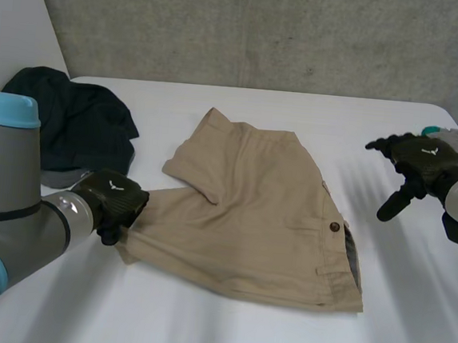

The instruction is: Fold the laundry.

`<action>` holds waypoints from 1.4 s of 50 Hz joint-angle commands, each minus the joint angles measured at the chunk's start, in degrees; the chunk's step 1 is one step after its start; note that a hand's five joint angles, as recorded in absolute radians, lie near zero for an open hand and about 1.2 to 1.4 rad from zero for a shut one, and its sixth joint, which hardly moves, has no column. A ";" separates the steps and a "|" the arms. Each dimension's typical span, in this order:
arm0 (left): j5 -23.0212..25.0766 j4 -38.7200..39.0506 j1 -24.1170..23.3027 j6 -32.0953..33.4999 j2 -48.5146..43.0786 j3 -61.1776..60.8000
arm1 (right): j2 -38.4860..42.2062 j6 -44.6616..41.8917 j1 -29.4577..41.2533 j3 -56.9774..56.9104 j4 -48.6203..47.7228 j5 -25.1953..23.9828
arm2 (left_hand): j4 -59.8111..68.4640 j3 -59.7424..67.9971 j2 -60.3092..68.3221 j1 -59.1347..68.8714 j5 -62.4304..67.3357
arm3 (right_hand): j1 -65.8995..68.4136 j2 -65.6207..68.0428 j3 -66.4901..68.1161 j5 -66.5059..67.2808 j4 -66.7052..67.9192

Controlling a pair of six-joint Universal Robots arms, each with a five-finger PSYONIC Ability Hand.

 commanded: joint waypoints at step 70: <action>-15.48 15.03 -20.42 -2.72 -13.46 3.36 | 25.25 0.19 9.71 -14.15 -18.06 12.76 | -41.90 -41.54 -41.40 -39.70 -41.40 | -3.22 -2.03 -1.95 -2.81 -1.93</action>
